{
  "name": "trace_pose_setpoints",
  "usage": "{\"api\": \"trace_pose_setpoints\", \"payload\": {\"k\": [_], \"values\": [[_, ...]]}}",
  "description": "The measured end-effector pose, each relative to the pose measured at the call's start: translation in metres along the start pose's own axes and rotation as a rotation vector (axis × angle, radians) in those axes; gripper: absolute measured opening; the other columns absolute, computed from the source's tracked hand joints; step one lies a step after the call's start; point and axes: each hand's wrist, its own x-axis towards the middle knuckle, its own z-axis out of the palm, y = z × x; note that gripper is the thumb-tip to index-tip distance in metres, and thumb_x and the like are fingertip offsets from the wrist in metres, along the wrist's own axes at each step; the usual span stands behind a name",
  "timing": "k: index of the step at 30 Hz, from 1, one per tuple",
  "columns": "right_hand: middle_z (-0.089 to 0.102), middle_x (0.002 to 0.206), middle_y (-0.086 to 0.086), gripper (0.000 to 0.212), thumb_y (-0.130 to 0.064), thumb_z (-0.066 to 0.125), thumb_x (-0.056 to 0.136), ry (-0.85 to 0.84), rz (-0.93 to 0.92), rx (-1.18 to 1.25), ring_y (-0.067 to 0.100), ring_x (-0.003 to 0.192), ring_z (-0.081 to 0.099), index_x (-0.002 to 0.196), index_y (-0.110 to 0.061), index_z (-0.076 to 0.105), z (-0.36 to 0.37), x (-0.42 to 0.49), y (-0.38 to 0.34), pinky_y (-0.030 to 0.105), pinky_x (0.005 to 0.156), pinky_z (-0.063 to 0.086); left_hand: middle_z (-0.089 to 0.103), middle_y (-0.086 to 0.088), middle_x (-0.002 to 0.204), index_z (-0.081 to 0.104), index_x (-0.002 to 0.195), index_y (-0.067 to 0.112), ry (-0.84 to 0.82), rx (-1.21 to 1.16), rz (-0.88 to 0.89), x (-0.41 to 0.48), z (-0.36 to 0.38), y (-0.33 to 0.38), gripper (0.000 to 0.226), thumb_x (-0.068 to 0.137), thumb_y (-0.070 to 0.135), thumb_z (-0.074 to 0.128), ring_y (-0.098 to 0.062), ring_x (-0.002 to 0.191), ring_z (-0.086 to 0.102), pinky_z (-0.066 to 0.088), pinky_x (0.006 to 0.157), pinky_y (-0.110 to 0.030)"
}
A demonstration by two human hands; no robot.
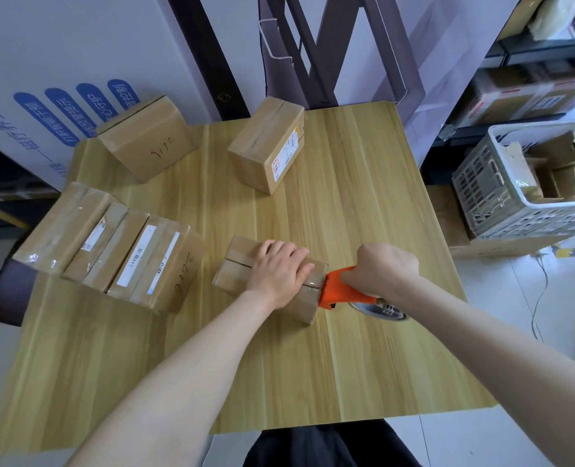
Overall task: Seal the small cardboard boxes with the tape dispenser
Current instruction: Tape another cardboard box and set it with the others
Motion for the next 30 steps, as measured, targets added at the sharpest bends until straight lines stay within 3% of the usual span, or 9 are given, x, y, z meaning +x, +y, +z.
{"api": "trace_pose_setpoints", "payload": {"k": [7, 14, 17, 20, 22, 25, 27, 30], "values": [[0.055, 0.059, -0.004, 0.023, -0.037, 0.058, 0.08, -0.139, 0.091, 0.111, 0.014, 0.05, 0.052, 0.069, -0.018, 0.053, -0.011, 0.006, -0.004, 0.021, 0.047, 0.034, 0.058, 0.004, 0.105, 0.055, 0.118, 0.025, 0.0, 0.01, 0.004, -0.002, -0.002, 0.001, 0.049, 0.097, 0.049, 0.018, -0.02, 0.104, 0.049, 0.024, 0.105, -0.038], [0.052, 0.034, -0.005, 0.013, -0.024, 0.059, 0.072, -0.232, 0.132, 0.1, 0.013, 0.026, 0.05, 0.062, -0.016, 0.059, -0.027, 0.014, -0.019, 0.017, 0.047, 0.04, 0.058, 0.006, 0.099, 0.056, 0.112, 0.026, 0.037, 0.029, 0.002, -0.003, -0.001, 0.002, 0.048, 0.098, 0.048, 0.015, -0.019, 0.098, 0.05, 0.027, 0.103, -0.036], [0.057, 0.042, -0.004, 0.013, -0.023, 0.061, 0.071, -0.233, 0.169, 0.151, 0.014, 0.038, 0.057, 0.061, -0.016, 0.061, -0.023, 0.019, -0.022, 0.018, 0.052, 0.044, 0.057, 0.006, 0.1, 0.055, 0.112, 0.026, 0.029, 0.035, -0.001, -0.003, -0.003, 0.002, 0.046, 0.099, 0.048, 0.016, -0.018, 0.098, 0.05, 0.028, 0.104, -0.036], [0.061, 0.06, -0.003, 0.017, -0.025, 0.059, 0.08, -0.162, 0.197, 0.153, 0.013, 0.05, 0.057, 0.066, -0.016, 0.059, 0.024, 0.014, -0.025, 0.018, 0.048, 0.037, 0.058, 0.004, 0.104, 0.055, 0.115, 0.026, 0.005, 0.004, -0.044, -0.006, -0.001, 0.003, 0.047, 0.098, 0.048, 0.017, -0.02, 0.103, 0.049, 0.026, 0.106, -0.037], [0.058, 0.056, -0.001, 0.024, -0.032, 0.055, 0.083, -0.117, 0.218, 0.149, 0.013, 0.042, 0.052, 0.067, -0.015, 0.058, 0.062, 0.001, -0.024, 0.019, 0.043, 0.029, 0.058, 0.003, 0.103, 0.055, 0.113, 0.025, 0.007, 0.01, -0.101, -0.009, 0.001, 0.002, 0.05, 0.096, 0.05, 0.015, -0.021, 0.102, 0.049, 0.027, 0.104, -0.037], [0.059, 0.052, -0.002, 0.043, -0.051, 0.048, 0.086, -0.003, 0.292, 0.297, 0.015, 0.034, 0.054, 0.067, -0.014, 0.059, 0.086, -0.01, 0.001, 0.02, 0.044, 0.03, 0.059, 0.001, 0.099, 0.056, 0.105, 0.024, 0.0, 0.029, -0.273, -0.014, 0.0, 0.002, 0.05, 0.095, 0.053, 0.017, -0.023, 0.099, 0.05, 0.03, 0.1, -0.038], [0.057, 0.056, -0.004, 0.048, -0.059, 0.05, 0.086, 0.098, 0.293, 0.391, 0.018, 0.047, 0.056, 0.072, -0.015, 0.063, 0.081, -0.012, 0.021, 0.022, 0.047, 0.032, 0.06, 0.0, 0.099, 0.057, 0.104, 0.025, 0.008, 0.01, -0.421, -0.018, -0.001, 0.006, 0.048, 0.095, 0.054, 0.02, -0.024, 0.099, 0.05, 0.032, 0.097, -0.039], [0.058, 0.06, -0.003, 0.044, -0.055, 0.057, 0.087, 0.22, 0.201, 0.543, 0.022, 0.06, 0.057, 0.073, -0.015, 0.065, 0.061, -0.015, 0.034, 0.027, 0.051, 0.041, 0.063, 0.0, 0.103, 0.061, 0.107, 0.026, 0.048, -0.039, -0.605, -0.028, -0.002, 0.01, 0.046, 0.096, 0.056, 0.028, -0.023, 0.1, 0.052, 0.03, 0.09, -0.038]]}}
